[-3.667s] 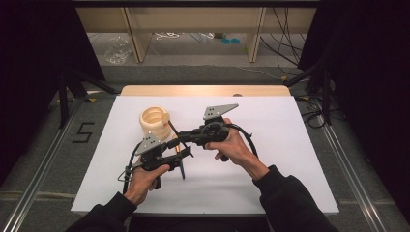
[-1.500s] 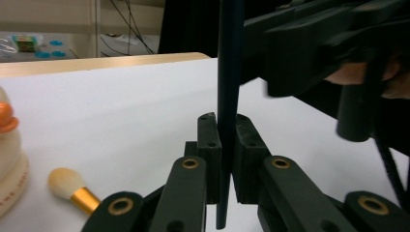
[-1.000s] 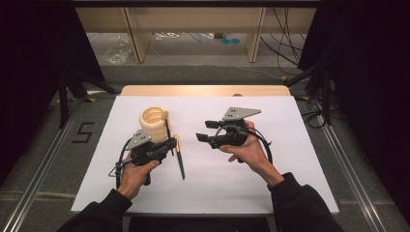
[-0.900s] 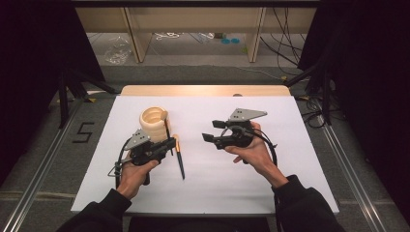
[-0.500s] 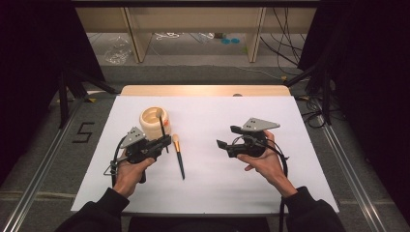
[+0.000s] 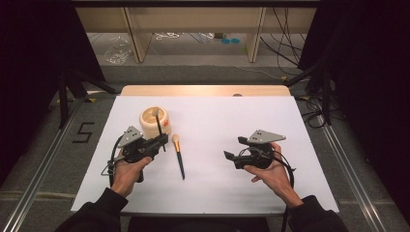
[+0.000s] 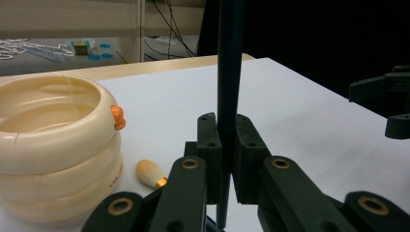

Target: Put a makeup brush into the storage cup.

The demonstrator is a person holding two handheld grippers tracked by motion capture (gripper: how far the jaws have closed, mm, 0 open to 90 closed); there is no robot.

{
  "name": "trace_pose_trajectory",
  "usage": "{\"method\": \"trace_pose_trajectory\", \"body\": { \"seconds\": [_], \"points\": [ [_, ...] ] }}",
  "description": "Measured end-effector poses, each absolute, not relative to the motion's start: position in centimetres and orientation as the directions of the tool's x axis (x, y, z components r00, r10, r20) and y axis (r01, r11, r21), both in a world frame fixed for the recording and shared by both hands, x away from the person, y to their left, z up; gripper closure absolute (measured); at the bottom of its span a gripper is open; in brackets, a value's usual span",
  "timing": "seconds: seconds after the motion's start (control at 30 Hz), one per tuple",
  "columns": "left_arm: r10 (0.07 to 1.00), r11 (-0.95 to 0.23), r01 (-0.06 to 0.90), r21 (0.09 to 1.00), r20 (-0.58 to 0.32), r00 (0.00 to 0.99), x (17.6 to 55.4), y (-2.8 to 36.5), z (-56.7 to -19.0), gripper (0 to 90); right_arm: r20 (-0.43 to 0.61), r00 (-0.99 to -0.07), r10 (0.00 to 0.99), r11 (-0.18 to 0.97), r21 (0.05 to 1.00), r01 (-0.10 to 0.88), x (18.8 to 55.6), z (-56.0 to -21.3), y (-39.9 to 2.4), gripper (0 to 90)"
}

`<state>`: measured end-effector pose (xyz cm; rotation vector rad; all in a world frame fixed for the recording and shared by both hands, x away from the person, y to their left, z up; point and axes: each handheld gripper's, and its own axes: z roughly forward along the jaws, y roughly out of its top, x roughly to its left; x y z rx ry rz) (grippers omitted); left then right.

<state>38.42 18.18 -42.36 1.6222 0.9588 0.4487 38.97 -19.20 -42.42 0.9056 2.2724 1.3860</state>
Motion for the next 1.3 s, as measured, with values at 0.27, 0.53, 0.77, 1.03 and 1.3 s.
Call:
{"method": "trace_pose_trajectory", "body": {
  "seconds": [0.27, 0.53, 0.77, 1.03, 1.3],
  "points": [
    [0.783, -0.018, 0.347, 0.938, -0.202, 0.589, 38.5, 18.5, -42.2, 83.6, 0.06, -0.739, 0.671, 0.324, 0.873, 0.365, 38.5, -42.9, -19.5, 23.3],
    [0.792, -0.007, 0.345, 0.939, -0.206, 0.575, 38.9, 18.7, -42.0, 83.6, 0.061, -0.74, 0.67, 0.337, 0.863, 0.376, 38.0, -43.4, -19.8, 21.1],
    [0.799, 0.003, 0.335, 0.942, -0.204, 0.566, 40.0, 18.8, -41.6, 83.6, 0.042, -0.73, 0.683, 0.35, 0.857, 0.377, 37.4, -43.4, -20.1, 20.4],
    [0.817, 0.016, 0.326, 0.945, -0.2, 0.541, 41.4, 19.5, -41.0, 83.6, 0.043, -0.722, 0.691, 0.347, 0.856, 0.383, 37.1, -43.7, -20.5, 19.3],
    [0.831, 0.032, 0.32, 0.947, -0.203, 0.518, 42.5, 20.4, -40.5, 83.6, 0.039, -0.729, 0.684, 0.355, 0.854, 0.379, 37.1, -43.7, -20.0, 19.7]
  ]
}}
